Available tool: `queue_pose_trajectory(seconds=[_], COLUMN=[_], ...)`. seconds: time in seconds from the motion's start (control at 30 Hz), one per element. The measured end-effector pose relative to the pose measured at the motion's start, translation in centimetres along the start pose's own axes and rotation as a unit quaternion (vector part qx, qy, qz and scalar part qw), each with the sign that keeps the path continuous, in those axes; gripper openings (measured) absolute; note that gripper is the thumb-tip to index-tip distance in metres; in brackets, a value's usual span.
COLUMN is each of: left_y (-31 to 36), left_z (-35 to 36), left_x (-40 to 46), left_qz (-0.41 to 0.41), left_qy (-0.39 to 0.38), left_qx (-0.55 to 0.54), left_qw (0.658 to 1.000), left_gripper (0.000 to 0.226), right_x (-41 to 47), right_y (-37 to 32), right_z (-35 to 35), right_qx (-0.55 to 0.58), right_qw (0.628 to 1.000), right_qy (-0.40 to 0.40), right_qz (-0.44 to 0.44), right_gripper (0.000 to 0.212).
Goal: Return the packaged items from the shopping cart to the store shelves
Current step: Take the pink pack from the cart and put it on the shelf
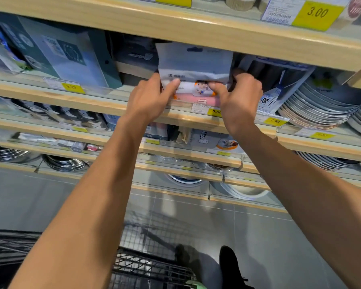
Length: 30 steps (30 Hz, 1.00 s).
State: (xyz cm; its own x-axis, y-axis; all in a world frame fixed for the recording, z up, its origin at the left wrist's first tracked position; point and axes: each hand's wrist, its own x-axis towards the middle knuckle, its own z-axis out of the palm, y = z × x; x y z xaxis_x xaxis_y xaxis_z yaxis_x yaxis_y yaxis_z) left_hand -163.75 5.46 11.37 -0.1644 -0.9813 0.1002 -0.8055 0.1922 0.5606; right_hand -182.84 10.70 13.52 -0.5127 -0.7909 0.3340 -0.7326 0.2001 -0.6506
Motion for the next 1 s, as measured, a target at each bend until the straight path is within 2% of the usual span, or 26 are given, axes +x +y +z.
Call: queue_pose_trajectory(seconds=[0.23, 0.33, 0.43, 0.47, 0.57, 0.63, 0.73, 0.83, 0.93, 1.0], left_y=[1.3, 1.0, 0.9, 1.1, 1.0, 0.5, 0.1, -0.5, -1.9, -3.4], left_z=[0.2, 0.5, 0.8, 0.7, 0.4, 0.1, -0.2, -1.0, -2.1, -2.6], left_x=[0.3, 0.7, 0.4, 0.3, -0.1, -0.4, -1.2, -3.1, -6.8, -9.8], left_qz=[-0.031, -0.053, -0.067, -0.068, -0.06, -0.058, -0.062, -0.06, -0.044, -0.061], left_qy=[0.031, 0.084, 0.115, 0.113, 0.104, 0.116, 0.142, 0.172, 0.205, 0.231], left_qx=[0.045, -0.021, -0.126, -0.141, -0.141, -0.144, -0.184, -0.24, -0.265, -0.27], left_qw=[0.998, 0.995, 0.983, 0.981, 0.983, 0.981, 0.971, 0.954, 0.941, 0.933], left_gripper=[0.054, 0.055, 0.054, 0.053, 0.05, 0.049, 0.042, 0.042, 0.032, 0.024], right_x=[0.5, -0.5, -1.6, -1.9, -3.0, -3.9, -6.0, -9.2, -12.7, -15.2], right_y=[-0.2, 0.1, 1.4, 1.8, 2.3, 2.0, 0.8, -0.3, -1.6, -2.9], right_z=[0.5, 0.9, 1.8, 1.8, 1.4, 0.6, -0.3, 0.3, 1.7, 2.7], right_qx=[-0.035, -0.017, -0.044, -0.046, -0.02, 0.029, 0.085, 0.125, 0.176, 0.202], right_qw=[0.999, 1.0, 0.989, 0.988, 0.996, 0.995, 0.989, 0.984, 0.973, 0.963], right_qy=[-0.003, 0.01, 0.092, 0.099, 0.041, 0.06, 0.092, 0.043, -0.048, -0.118], right_qz=[0.027, -0.008, -0.104, -0.107, -0.082, -0.077, -0.078, -0.122, -0.144, -0.135], right_gripper=[0.044, 0.047, 0.046, 0.043, 0.041, 0.042, 0.03, 0.024, 0.016, 0.013])
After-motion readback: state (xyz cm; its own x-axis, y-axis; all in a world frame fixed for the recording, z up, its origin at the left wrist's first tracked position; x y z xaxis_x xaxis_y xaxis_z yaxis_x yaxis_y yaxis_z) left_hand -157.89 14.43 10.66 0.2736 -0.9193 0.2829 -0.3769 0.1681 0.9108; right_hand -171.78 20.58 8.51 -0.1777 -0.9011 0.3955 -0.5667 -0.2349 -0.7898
